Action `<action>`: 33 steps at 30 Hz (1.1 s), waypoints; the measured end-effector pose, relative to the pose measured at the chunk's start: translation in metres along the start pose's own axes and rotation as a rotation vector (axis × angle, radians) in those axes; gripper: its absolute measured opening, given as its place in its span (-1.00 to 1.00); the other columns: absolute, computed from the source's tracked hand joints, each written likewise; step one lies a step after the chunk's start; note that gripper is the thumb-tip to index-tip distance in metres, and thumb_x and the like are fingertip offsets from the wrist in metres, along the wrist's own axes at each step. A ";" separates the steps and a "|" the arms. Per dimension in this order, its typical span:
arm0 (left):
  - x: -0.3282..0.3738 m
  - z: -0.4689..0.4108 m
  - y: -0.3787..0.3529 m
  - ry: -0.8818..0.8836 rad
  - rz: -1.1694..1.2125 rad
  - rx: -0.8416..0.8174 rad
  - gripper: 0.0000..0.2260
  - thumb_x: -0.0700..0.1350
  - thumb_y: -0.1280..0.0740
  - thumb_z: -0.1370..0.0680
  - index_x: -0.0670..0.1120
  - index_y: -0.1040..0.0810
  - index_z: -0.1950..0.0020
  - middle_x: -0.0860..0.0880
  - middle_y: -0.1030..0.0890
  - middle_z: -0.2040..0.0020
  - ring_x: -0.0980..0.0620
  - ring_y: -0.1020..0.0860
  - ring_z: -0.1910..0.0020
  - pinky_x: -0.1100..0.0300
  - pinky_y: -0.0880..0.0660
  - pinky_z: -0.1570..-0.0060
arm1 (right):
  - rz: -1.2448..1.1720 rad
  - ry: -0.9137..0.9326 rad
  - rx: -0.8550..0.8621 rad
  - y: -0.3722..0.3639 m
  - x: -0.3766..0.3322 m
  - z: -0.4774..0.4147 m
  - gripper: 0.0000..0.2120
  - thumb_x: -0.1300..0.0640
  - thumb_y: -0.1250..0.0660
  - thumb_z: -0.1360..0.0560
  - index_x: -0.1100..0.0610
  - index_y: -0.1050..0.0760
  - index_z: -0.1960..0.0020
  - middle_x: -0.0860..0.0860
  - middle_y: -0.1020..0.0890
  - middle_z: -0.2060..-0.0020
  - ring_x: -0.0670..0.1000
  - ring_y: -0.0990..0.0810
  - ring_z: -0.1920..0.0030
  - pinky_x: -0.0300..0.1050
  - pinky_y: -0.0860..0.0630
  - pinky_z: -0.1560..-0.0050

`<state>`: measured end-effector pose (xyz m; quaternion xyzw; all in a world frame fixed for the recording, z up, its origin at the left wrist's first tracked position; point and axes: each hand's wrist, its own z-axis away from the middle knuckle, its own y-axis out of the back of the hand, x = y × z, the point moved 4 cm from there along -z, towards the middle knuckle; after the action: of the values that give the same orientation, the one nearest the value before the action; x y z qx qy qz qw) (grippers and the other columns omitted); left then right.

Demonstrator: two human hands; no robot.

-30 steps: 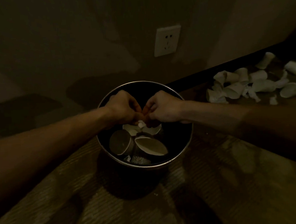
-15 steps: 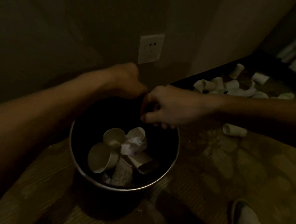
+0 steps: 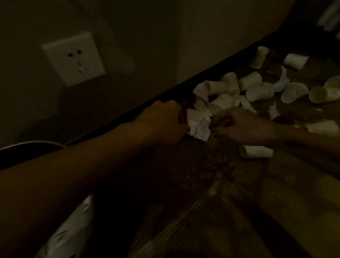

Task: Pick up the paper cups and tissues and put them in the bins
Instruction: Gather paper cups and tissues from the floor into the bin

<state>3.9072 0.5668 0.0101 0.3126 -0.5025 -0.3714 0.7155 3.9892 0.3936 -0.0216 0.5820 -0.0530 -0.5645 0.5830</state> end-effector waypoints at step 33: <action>0.003 -0.147 -0.174 0.617 1.115 0.368 -0.74 0.14 -0.34 -0.54 -0.05 -0.58 0.07 0.07 -0.62 0.24 0.16 -0.61 0.30 0.38 -0.46 0.49 | -0.480 -0.019 -0.062 -0.074 0.133 -0.100 -0.83 0.19 -0.29 -0.58 0.05 -0.63 -0.10 -0.11 -0.62 0.07 -0.14 -0.60 0.11 -0.49 -0.45 0.28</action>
<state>4.0096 0.4832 -0.1749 0.2147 -0.4161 0.2531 0.8466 4.0646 0.3824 -0.1870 0.5544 0.0989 -0.6935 0.4494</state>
